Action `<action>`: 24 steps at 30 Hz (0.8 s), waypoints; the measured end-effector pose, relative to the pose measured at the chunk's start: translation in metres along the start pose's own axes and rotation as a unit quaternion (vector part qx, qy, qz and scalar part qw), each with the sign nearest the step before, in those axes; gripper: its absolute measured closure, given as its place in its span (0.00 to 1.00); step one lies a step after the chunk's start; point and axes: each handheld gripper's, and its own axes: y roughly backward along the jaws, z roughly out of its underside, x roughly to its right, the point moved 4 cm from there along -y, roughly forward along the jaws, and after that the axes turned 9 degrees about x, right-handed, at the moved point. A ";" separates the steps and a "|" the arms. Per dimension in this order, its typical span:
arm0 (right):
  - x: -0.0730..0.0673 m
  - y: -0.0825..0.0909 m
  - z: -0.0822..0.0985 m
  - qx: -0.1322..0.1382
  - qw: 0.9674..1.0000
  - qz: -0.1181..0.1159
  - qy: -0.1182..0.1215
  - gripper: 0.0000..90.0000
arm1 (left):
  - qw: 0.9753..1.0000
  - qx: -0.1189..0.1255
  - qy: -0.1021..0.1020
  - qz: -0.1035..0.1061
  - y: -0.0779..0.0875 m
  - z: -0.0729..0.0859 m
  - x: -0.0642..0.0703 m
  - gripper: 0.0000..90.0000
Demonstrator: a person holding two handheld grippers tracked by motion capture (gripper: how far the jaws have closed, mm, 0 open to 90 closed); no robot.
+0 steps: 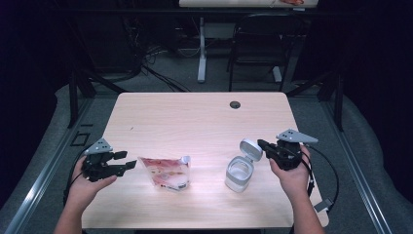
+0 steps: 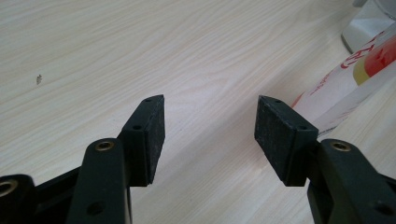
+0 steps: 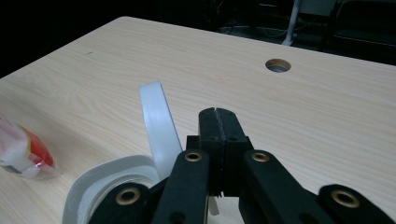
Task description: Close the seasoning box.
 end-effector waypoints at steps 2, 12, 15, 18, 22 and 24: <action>-0.002 0.000 0.001 -0.003 1.000 -0.002 0.005 1.00 | 1.000 0.001 0.001 -0.001 0.000 0.000 0.000 0.48; -0.020 -0.001 0.007 -0.003 1.000 -0.023 0.013 1.00 | 1.000 0.003 0.002 -0.002 0.001 0.000 -0.001 0.48; -0.028 -0.001 0.010 -0.005 0.999 -0.032 0.017 1.00 | 1.000 0.003 0.003 -0.002 0.000 0.000 -0.001 0.48; -0.034 0.000 0.013 -0.004 0.999 -0.040 0.019 1.00 | 1.000 0.001 0.002 -0.002 0.000 0.001 -0.001 0.48; -0.040 0.000 0.015 -0.003 0.999 -0.043 0.024 1.00 | 1.000 0.001 0.003 -0.002 0.000 0.001 -0.001 0.48; -0.040 0.001 0.015 -0.003 0.999 -0.045 0.026 1.00 | 1.000 0.002 0.003 -0.003 0.000 0.001 -0.001 0.48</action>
